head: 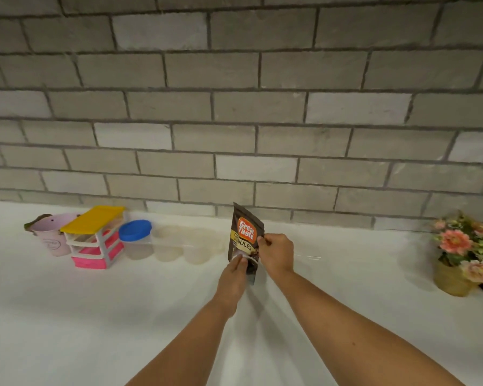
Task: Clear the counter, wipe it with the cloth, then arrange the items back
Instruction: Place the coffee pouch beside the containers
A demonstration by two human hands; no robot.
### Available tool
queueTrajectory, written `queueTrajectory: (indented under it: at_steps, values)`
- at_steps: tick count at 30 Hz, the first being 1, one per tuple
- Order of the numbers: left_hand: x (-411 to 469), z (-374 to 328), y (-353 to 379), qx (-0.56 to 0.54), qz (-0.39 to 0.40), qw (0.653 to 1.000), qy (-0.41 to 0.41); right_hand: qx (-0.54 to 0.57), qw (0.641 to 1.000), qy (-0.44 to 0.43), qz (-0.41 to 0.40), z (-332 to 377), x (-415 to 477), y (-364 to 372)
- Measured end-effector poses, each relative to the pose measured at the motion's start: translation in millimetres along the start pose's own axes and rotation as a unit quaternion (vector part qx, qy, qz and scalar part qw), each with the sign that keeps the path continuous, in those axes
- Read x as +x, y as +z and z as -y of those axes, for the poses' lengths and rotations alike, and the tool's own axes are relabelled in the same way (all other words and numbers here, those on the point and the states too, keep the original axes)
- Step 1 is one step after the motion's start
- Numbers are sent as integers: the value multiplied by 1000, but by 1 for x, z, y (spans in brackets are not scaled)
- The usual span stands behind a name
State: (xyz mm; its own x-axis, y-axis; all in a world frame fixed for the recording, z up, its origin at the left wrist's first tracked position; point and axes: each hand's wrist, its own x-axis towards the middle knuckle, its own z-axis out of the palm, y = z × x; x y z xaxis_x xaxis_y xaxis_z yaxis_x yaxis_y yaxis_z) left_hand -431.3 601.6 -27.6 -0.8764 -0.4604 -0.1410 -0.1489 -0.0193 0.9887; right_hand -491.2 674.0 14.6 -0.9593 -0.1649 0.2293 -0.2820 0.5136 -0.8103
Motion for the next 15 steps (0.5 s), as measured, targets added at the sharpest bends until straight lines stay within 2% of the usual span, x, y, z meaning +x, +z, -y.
queueTrajectory:
  at_steps: [15]
  values:
    - [49, 14, -13, -37, -7, 999, 9, -23, 999, -37, 24, 5, 27, 42]
